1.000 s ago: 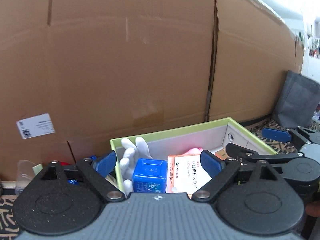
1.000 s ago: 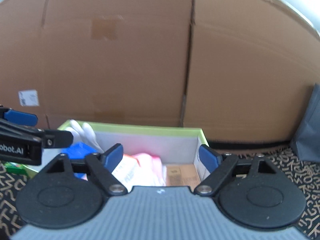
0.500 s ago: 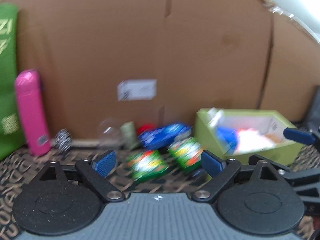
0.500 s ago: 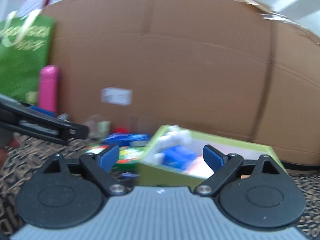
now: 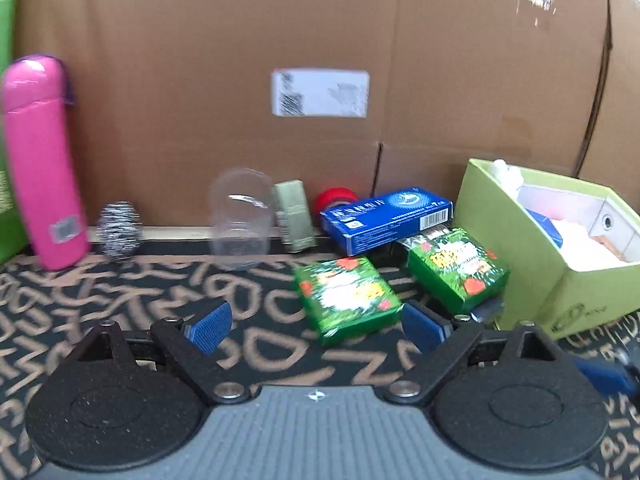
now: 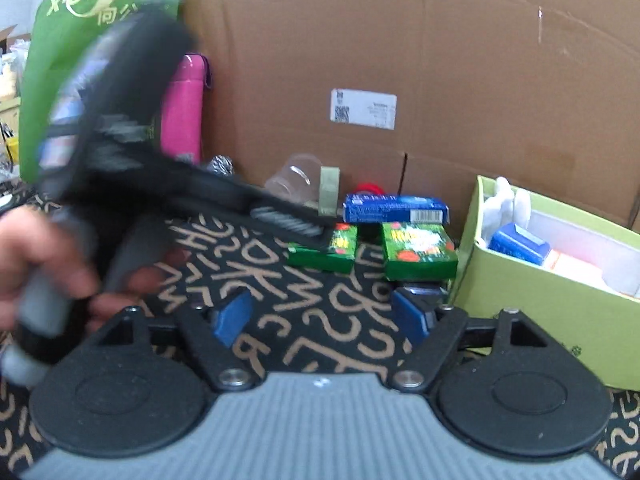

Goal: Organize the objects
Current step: 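Grasp a green floral box with the right tool while the left tool grasps another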

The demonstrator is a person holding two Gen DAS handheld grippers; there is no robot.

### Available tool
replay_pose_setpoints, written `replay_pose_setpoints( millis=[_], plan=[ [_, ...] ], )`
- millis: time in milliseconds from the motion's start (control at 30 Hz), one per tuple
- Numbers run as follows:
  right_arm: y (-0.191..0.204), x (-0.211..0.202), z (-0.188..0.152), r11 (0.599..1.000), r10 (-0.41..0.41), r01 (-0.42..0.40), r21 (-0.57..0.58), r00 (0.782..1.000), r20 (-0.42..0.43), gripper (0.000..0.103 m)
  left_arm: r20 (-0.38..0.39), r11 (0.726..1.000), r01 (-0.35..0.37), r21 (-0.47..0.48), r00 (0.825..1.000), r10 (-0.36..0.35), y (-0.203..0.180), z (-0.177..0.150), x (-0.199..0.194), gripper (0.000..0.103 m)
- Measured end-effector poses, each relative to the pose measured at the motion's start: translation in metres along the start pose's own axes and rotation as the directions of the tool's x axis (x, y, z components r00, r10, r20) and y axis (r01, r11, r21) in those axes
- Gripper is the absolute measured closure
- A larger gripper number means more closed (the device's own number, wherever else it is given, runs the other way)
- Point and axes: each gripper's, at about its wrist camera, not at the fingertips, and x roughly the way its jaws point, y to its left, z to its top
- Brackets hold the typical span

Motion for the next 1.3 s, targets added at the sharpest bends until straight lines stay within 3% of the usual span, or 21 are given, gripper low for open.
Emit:
replay_pose_setpoints(
  millis=[167,333,400,467,533,633,767,933,1000,1133,1233,1300],
  plan=[
    [-0.004,0.010,-0.001,1.000,0.002,-0.002,0.011,1.000,-0.017,0.026,-0.068,1.000,-0.002,-0.014,0.998,0.001,-0.011,0.006,0.042,0.008],
    [-0.011,0.035,0.005,0.999,-0.008,0.009,0.039,1.000,-0.009,0.026,-0.079,1.000,-0.022,0.004,0.997,0.023,-0.010,0.005,0.059,0.010],
    [-0.015,0.042,0.003,0.999,-0.013,0.013,0.045,1.000,-0.007,0.026,-0.056,0.999,-0.026,0.025,0.998,0.028,-0.005,0.001,0.057,0.020],
    [-0.021,0.043,0.000,0.996,-0.073,0.073,0.053,0.997,-0.007,0.025,-0.039,0.998,-0.018,0.057,0.999,0.020,0.000,-0.005,0.052,0.033],
    [-0.034,0.043,-0.005,0.992,-0.086,0.087,0.096,0.996,-0.011,0.029,-0.033,0.997,0.008,0.078,0.999,-0.005,0.007,-0.010,0.045,0.038],
    [-0.049,0.040,-0.009,0.983,-0.103,0.103,0.155,0.995,-0.011,0.036,-0.046,0.996,0.022,0.084,0.999,-0.018,0.018,-0.018,0.033,0.039],
    [-0.062,0.042,-0.010,0.959,-0.194,0.198,0.204,0.980,-0.038,0.032,-0.065,0.995,0.017,0.097,0.998,-0.010,0.028,-0.034,0.007,0.039],
    [-0.048,0.060,0.008,0.975,-0.166,0.166,0.146,0.986,-0.015,0.030,-0.079,0.995,0.023,0.099,0.997,-0.015,0.032,-0.052,-0.019,0.038],
    [-0.041,0.075,0.019,0.969,-0.202,0.203,0.137,0.979,-0.024,0.023,-0.072,0.995,0.019,0.103,0.997,-0.012,0.032,-0.055,-0.023,0.038],
    [-0.033,0.103,0.030,0.950,-0.291,0.298,0.094,0.953,-0.082,0.025,-0.074,0.995,0.020,0.097,0.997,-0.013,0.035,-0.054,-0.019,0.031],
    [-0.041,0.109,0.029,0.957,-0.250,0.260,0.132,0.964,-0.087,0.033,-0.074,0.996,0.009,0.087,0.997,-0.002,0.040,-0.055,-0.017,0.022],
    [-0.044,0.096,0.024,0.963,-0.217,0.226,0.147,0.973,-0.074,0.034,-0.064,0.997,0.007,0.083,0.998,-0.002,0.042,-0.056,-0.017,0.022]
  ],
)
